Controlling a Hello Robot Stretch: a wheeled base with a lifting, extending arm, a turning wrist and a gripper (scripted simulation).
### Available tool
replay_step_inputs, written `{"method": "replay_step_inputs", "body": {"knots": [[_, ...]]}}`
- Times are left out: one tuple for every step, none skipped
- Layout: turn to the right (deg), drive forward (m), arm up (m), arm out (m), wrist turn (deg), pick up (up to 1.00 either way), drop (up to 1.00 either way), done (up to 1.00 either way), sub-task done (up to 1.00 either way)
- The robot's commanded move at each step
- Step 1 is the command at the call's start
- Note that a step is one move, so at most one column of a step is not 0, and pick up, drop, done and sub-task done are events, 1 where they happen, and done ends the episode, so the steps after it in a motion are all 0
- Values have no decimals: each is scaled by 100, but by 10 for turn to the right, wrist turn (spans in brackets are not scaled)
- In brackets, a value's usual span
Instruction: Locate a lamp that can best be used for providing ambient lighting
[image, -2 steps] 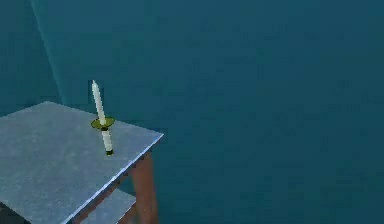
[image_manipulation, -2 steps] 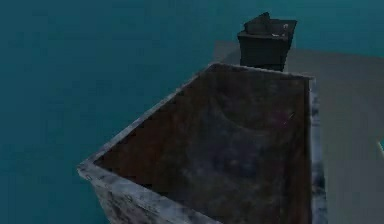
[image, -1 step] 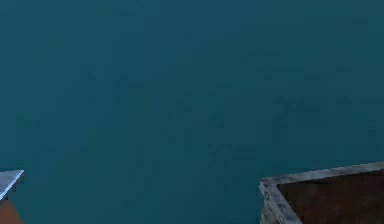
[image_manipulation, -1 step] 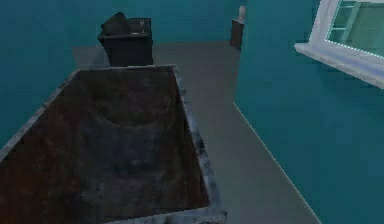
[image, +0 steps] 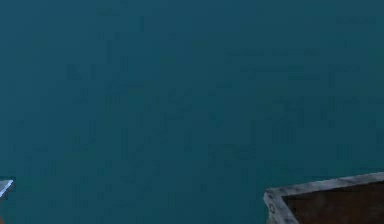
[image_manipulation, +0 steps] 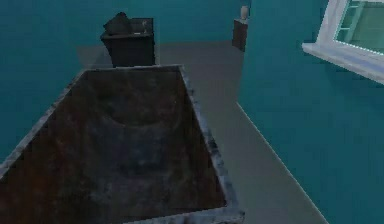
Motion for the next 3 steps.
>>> {"method": "replay_step_inputs", "body": {"knots": [[-450, 0, 0, 0, 0, 0, 0, 0, 0], [-180, 0, 0, 0, 0, 0, 0, 0, 0], [0, 0, 0, 0, 0, 0, 0, 100, 0]]}}
